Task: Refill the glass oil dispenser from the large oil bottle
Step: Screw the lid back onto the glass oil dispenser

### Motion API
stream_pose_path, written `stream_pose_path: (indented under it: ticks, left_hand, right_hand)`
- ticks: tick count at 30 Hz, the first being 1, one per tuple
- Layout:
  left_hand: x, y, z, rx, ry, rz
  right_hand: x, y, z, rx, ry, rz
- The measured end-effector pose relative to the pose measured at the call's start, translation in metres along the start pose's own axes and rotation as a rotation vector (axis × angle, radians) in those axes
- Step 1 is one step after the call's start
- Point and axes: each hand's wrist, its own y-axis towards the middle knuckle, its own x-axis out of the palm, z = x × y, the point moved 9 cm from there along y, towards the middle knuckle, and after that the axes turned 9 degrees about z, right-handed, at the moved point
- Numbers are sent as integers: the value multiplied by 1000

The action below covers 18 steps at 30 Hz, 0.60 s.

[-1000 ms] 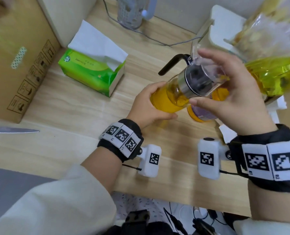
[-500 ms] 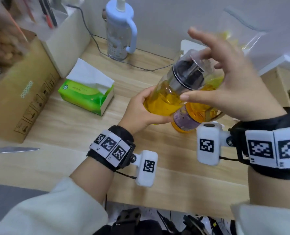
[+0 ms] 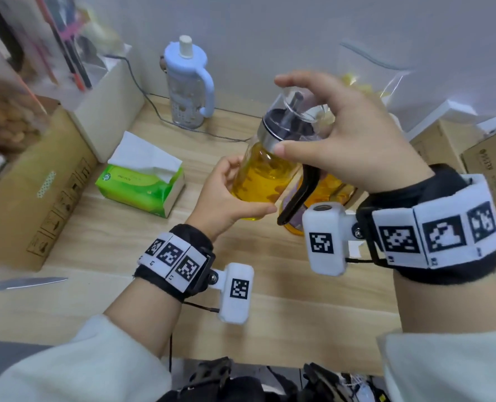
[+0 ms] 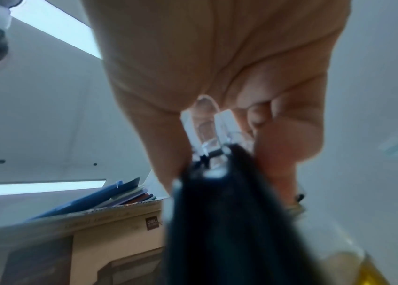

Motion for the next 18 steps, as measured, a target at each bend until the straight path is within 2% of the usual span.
stream_pose_path:
  ticks: [5, 8, 11, 15, 18]
  left_hand:
    - [8, -2, -6, 6, -37, -64]
    - [7, -3, -5, 17, -66, -50]
    - [5, -4, -2, 26, -90, -54]
    - [5, -3, 2, 35, -110, -63]
    - [9, -2, 7, 54, -112, -79]
  right_hand:
    - [0, -1, -3, 20, -69, 68]
    - [5, -3, 1, 13, -66, -39]
    - [2, -5, 8, 67, 249, -112]
    - [-6, 3, 26, 37, 595, -49]
    - [11, 1, 25, -21, 781, -202]
